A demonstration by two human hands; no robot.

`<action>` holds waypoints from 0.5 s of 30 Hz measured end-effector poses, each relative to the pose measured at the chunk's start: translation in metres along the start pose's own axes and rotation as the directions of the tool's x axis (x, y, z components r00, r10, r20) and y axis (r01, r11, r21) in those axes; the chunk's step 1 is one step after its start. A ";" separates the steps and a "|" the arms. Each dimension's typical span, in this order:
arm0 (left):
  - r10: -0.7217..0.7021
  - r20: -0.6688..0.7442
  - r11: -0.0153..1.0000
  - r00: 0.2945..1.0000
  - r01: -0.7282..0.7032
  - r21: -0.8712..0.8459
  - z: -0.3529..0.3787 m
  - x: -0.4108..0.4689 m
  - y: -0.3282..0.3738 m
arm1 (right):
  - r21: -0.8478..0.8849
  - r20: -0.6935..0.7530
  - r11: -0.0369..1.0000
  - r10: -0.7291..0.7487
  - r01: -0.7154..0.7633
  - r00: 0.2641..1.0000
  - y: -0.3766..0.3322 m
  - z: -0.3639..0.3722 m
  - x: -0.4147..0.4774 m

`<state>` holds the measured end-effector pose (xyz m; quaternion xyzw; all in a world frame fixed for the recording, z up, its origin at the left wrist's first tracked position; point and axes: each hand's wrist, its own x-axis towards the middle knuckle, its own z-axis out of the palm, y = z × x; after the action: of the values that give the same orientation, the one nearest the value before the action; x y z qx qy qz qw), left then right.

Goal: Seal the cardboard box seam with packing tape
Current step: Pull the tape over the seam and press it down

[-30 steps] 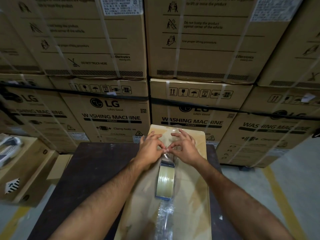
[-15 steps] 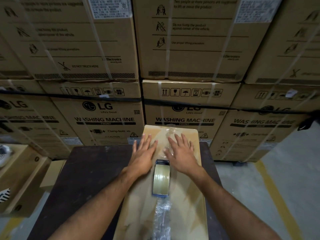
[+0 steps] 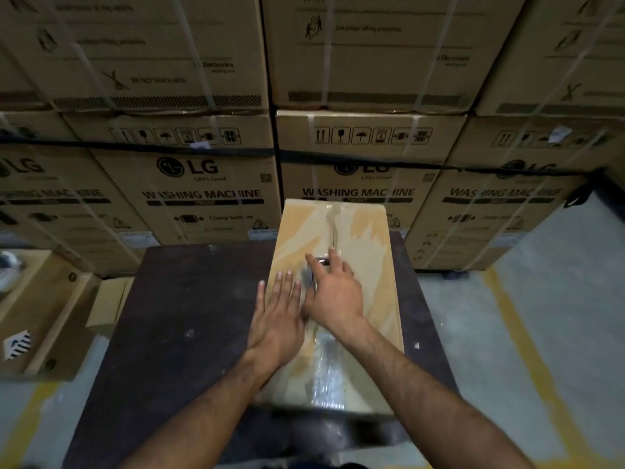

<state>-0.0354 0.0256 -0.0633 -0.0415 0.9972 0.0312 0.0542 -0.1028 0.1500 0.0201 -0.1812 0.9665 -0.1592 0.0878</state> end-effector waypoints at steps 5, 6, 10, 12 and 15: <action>0.010 0.024 1.000 1.000 -0.010 -0.018 0.000 -0.001 -0.002 | 0.069 -0.107 0.995 -0.067 0.075 0.992 0.003 -0.003 -0.008; 0.015 0.016 0.999 1.000 -0.014 -0.029 0.000 0.000 -0.003 | 0.082 -0.139 0.993 -0.068 0.080 0.988 0.006 -0.009 -0.009; 0.021 0.026 0.999 0.999 -0.019 -0.047 0.003 0.002 -0.004 | 0.107 -0.326 0.991 -0.036 0.074 0.945 0.039 -0.047 -0.015; 0.018 0.027 0.999 0.999 -0.017 -0.051 0.003 0.001 -0.004 | 0.117 -0.457 0.990 -0.013 0.074 0.889 0.066 -0.069 -0.017; 0.019 -0.009 0.996 1.000 -0.020 -0.086 0.004 0.001 -0.004 | 0.081 -0.534 0.997 0.041 0.003 0.845 0.112 -0.095 -0.024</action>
<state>-0.0358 0.0217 -0.0681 -0.0341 0.9955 0.0745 0.0481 -0.1387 0.2841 0.0739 -0.1166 0.9474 -0.2403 -0.1762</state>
